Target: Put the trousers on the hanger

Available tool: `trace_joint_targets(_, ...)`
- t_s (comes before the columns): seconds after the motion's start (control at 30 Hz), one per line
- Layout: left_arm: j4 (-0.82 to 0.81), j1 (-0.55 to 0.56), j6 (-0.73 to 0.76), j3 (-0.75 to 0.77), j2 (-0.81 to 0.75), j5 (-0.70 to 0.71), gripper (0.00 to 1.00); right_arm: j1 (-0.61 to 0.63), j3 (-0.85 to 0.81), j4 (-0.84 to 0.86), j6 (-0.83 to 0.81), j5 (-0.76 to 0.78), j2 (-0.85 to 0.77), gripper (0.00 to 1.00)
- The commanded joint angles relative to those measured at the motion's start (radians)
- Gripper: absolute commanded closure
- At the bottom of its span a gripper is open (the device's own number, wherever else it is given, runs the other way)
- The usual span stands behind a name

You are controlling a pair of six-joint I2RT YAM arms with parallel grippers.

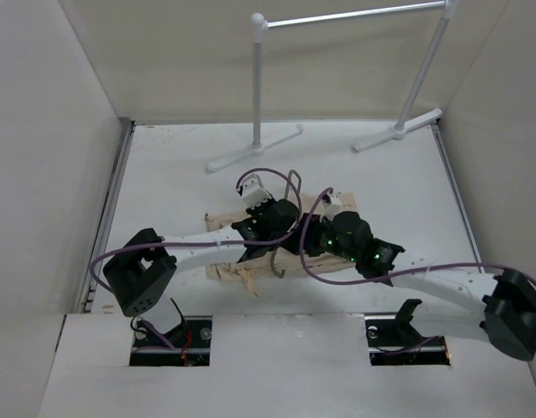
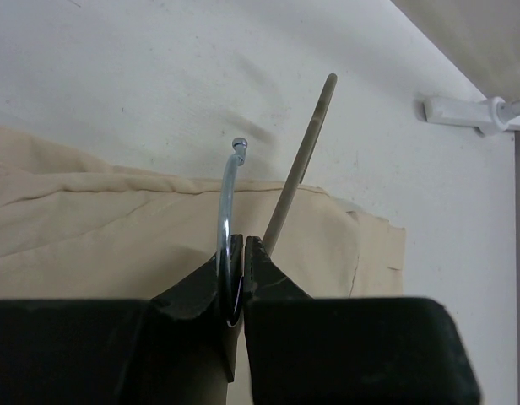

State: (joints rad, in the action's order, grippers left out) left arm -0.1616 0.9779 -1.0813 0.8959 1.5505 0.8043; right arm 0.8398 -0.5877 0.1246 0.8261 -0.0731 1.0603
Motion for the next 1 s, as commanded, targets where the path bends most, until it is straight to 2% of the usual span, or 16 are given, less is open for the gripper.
trace_joint_targets(0.0, 0.008, -0.009, -0.022, 0.058, 0.003, -0.01, 0.98, 0.06, 0.028, 0.303, 0.09, 0.021, 0.111, 0.33)
trace_joint_targets(0.1, 0.023, -0.021, -0.025, 0.057, 0.005, -0.02, 0.98, 0.09, 0.058, 0.409, 0.125, 0.068, 0.162, 0.34)
trace_joint_targets(0.37, 0.051, -0.046, -0.063, 0.052, -0.013, -0.08, 0.98, 0.114, 0.101, 0.484, 0.148, 0.134, 0.24, 0.37)
trace_joint_targets(0.5, 0.053, -0.046, -0.098, 0.055, -0.012, -0.123, 0.98, 0.114, 0.077, 0.555, 0.153, 0.118, 0.34, 0.4)
trace_joint_targets(0.63, 0.069, -0.037, -0.114, 0.067, -0.015, -0.132, 0.98, 0.127, 0.063, 0.645, 0.195, 0.107, 0.415, 0.51)
trace_joint_targets(0.7, 0.074, -0.035, -0.118, 0.067, -0.023, -0.137, 0.98, 0.129, 0.066, 0.684, 0.215, 0.105, 0.437, 0.63)
trace_joint_targets(0.83, 0.083, -0.041, -0.115, 0.06, -0.062, -0.137, 0.91, 0.129, 0.089, 0.731, 0.248, 0.107, 0.426, 0.85)
trace_joint_targets(0.9, 0.091, -0.048, -0.111, 0.057, -0.088, -0.136, 0.82, 0.127, 0.106, 0.748, 0.264, 0.11, 0.388, 0.88)
trace_joint_targets(0.97, 0.093, -0.06, -0.108, 0.051, -0.116, -0.14, 0.67, 0.126, 0.117, 0.741, 0.274, 0.108, 0.337, 0.9)
